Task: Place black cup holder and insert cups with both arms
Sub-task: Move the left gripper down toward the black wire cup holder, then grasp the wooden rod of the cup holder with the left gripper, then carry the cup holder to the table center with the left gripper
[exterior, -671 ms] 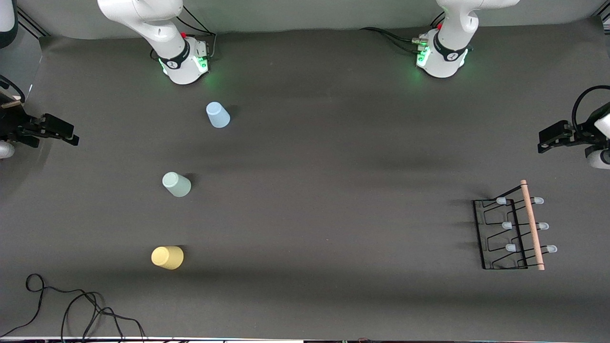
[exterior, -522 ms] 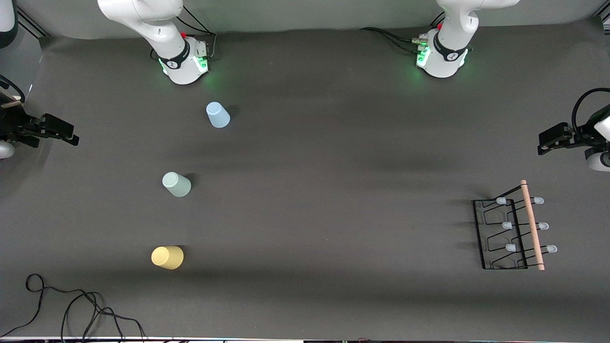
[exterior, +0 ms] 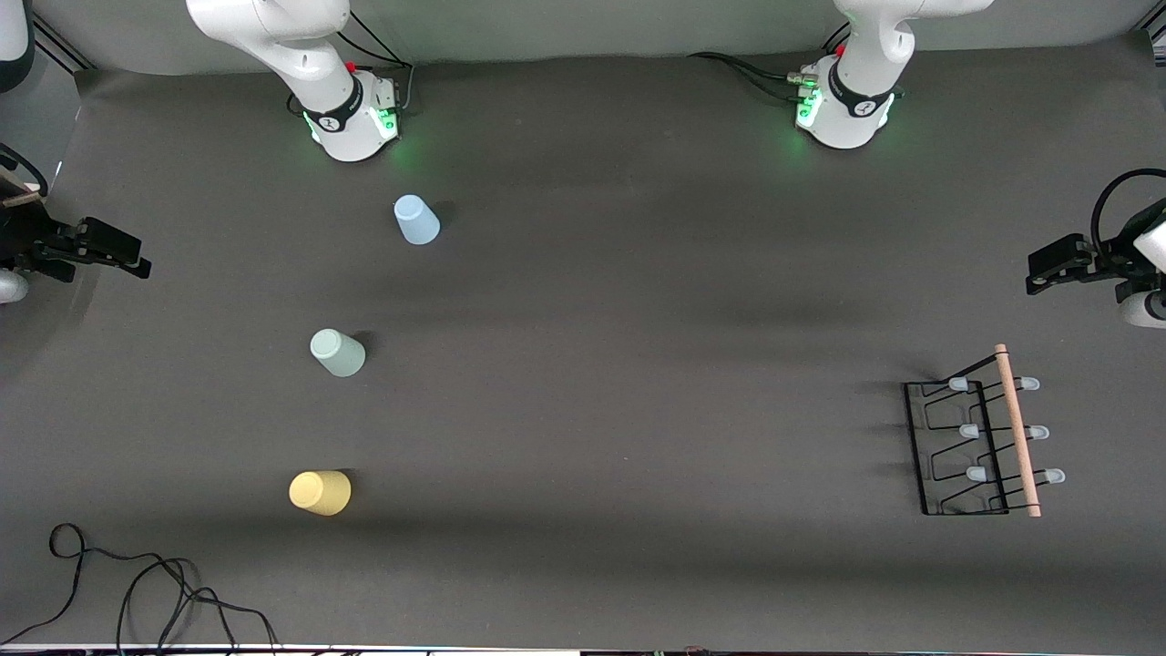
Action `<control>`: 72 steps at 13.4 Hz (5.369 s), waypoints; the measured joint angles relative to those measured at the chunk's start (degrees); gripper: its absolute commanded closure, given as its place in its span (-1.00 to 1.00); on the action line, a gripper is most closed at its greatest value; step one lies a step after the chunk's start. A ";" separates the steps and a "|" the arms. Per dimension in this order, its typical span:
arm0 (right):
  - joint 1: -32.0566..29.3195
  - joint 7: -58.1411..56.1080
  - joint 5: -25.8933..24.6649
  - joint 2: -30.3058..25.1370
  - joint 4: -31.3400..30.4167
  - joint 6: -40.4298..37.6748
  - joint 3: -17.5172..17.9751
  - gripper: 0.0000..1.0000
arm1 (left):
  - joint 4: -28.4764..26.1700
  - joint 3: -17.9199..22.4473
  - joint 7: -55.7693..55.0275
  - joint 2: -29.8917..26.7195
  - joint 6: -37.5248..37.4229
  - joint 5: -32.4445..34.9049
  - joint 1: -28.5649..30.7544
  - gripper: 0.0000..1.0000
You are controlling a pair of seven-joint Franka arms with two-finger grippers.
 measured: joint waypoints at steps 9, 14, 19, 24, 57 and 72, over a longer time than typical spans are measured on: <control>0.00 0.01 0.00 0.00 0.17 0.08 0.00 -1.00 | -0.28 0.70 -0.10 1.85 2.02 0.00 0.72 -0.97; -0.01 0.03 0.00 0.00 0.19 0.08 -0.01 -1.00 | -5.48 0.92 -0.05 6.87 9.71 0.00 4.09 -0.76; -0.02 0.05 0.00 0.00 0.19 0.08 -0.03 -1.00 | -8.19 0.90 0.62 15.25 20.05 0.00 5.30 -0.27; -0.02 0.06 0.00 0.00 0.19 0.08 -0.03 -1.00 | -8.29 0.90 0.88 19.88 25.79 0.00 5.82 0.31; -0.02 0.18 0.00 0.05 0.19 0.08 -0.04 -1.00 | -2.08 -19.14 -61.59 13.90 17.80 -2.01 -30.96 1.00; 0.04 0.18 0.00 0.84 0.08 0.00 -0.03 -1.00 | 4.15 -18.08 -73.51 29.18 30.91 1.66 -44.29 1.00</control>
